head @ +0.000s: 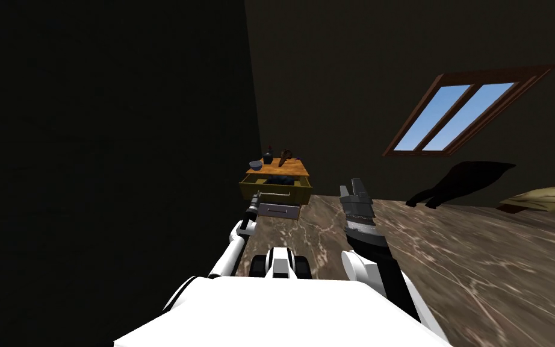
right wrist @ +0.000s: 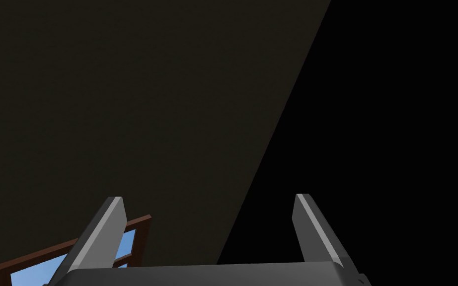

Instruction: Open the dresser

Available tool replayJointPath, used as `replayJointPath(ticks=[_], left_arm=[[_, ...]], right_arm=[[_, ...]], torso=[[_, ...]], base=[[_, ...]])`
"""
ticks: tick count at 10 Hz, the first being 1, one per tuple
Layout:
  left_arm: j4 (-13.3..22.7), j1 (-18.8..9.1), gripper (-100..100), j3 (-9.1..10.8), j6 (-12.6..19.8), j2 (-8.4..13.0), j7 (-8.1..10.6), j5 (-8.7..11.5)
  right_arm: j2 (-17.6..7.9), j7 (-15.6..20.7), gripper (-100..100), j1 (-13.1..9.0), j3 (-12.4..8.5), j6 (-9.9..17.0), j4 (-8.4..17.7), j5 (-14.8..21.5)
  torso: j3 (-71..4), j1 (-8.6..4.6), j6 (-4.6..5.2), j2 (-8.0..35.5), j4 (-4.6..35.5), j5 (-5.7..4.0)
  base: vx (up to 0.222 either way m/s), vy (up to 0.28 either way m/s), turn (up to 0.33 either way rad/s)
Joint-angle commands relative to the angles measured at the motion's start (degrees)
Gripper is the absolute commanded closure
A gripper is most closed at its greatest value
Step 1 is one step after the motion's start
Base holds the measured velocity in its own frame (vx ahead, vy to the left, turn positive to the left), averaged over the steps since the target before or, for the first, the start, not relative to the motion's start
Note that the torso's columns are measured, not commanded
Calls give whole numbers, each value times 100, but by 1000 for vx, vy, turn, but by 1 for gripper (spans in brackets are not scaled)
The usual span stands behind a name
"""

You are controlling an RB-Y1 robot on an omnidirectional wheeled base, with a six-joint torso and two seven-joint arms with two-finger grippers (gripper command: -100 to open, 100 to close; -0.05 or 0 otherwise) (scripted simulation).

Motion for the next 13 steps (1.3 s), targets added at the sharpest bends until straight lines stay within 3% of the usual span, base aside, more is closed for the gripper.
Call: replayJointPath(ticks=[1,2,9,10,11,13], left_arm=[[-64,23,100,-37,3,11,15,-11],[-98,-130,-100,-21,212,20,28,2],[-319,-732,-100,42,1005,99,92,50],[-288,-641,-100,36,969,77,82,43],[-281,-644,0,38,995,75,77,43],[-263,-625,0,37,1008,75,78,43]], right_arm=[[0,0,0,0,0,0,0,0],[0,0,0,0,0,0,0,0],[0,0,0,2,0,0,0,0],[0,0,0,2,0,0,0,0],[0,0,0,2,0,0,0,0],[0,0,0,2,0,0,0,0]], torso=[[3,6,-5,4,3,1],[1,0,-7,1,6,-1],[3,-8,2,5,19,-5],[12,-14,5,17,28,-8],[11,-14,3,14,19,-7],[0,-9,3,-1,10,-3]], base=[[-192,15,23],[-116,1,28],[-42,0,17],[-12,2,2],[0,0,0],[0,0,0]])
